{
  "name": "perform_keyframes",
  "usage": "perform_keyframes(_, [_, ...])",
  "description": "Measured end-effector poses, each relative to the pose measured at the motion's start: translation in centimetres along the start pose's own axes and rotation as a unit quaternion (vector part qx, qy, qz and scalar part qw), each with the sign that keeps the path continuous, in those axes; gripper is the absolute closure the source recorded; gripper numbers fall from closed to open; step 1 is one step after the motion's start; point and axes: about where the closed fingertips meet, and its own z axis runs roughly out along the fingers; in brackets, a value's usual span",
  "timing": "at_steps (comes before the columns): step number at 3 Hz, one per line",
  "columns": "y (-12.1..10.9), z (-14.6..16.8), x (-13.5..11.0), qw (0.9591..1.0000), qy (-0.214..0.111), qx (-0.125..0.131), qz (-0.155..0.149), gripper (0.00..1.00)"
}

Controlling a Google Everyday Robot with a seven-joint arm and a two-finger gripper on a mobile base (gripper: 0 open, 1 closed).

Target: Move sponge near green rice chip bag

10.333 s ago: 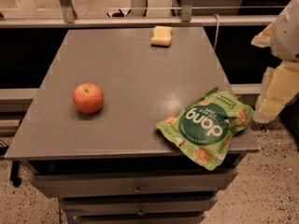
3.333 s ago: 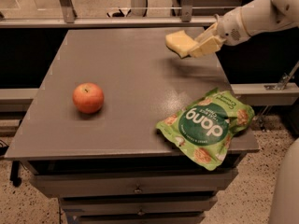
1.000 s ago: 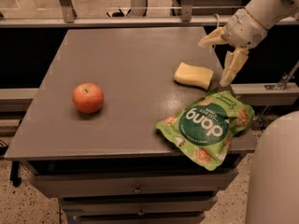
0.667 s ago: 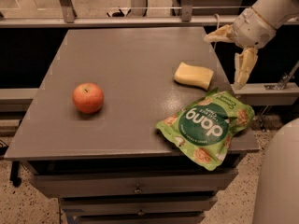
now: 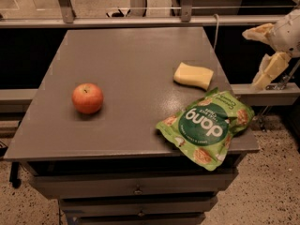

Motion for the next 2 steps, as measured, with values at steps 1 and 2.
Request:
perform_keyframes(1, [1.5, -2.8, 1.8, 0.9922, -0.042, 0.073, 0.092, 0.00])
perform_keyframes(2, [1.8, -3.1, 4.7, 0.9834, -0.047, 0.112, 0.135, 0.00])
